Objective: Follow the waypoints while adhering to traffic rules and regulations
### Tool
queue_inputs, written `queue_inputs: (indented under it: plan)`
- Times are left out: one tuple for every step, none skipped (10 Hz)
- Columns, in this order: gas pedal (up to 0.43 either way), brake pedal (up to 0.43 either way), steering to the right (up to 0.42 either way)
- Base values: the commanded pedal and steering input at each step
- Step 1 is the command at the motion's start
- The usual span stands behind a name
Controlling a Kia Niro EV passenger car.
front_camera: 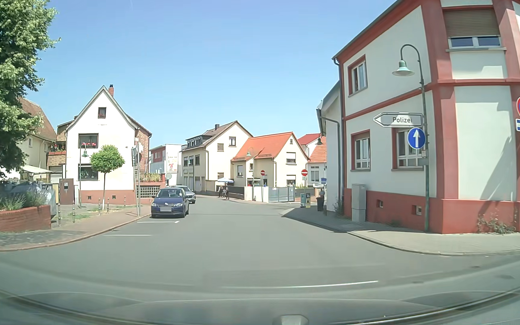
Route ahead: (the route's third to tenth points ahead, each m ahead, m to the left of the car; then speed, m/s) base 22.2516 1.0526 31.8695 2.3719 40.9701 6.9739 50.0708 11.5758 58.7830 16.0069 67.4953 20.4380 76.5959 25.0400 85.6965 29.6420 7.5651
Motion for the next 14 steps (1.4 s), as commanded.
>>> queue_inputs:
  plan:
    - [0.0, 0.171, -0.016]
    - [0.0, 0.177, -0.016]
    - [0.0, 0.183, -0.017]
    - [0.0, 0.195, -0.017]
    - [0.0, 0.201, -0.017]
    - [0.0, 0.201, -0.017]
    - [0.0, 0.213, -0.017]
    - [0.0, 0.22, -0.017]
    - [0.0, 0.226, -0.017]
    - [0.0, 0.226, -0.017]
    - [0.0, 0.226, -0.016]
    - [0.0, 0.207, -0.016]
    - [0.0, 0.165, -0.016]
    - [0.0, 0.104, -0.016]
